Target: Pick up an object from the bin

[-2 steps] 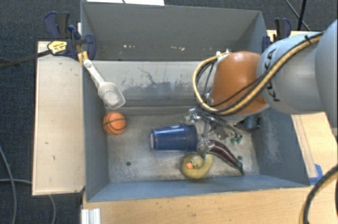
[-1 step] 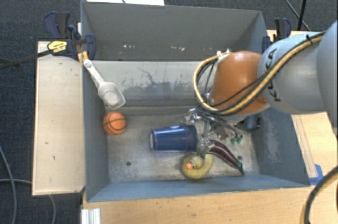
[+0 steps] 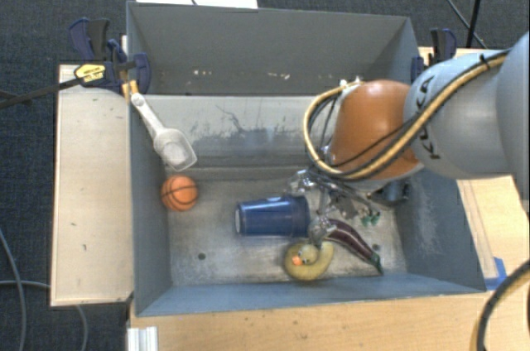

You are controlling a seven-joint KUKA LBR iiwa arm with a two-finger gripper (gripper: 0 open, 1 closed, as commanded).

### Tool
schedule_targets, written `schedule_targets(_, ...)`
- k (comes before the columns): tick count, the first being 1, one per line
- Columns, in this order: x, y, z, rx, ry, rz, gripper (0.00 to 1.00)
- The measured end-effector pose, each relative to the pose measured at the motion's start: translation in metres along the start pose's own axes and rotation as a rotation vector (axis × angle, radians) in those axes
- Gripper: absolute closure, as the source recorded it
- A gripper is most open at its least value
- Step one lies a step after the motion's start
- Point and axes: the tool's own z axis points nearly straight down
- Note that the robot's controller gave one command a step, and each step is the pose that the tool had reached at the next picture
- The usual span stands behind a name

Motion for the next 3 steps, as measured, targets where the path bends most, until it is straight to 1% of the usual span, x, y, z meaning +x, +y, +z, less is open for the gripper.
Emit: schedule_targets(3, 0.0001, -0.0001, 0.0000, 0.000, 0.000, 0.003, 1.00)
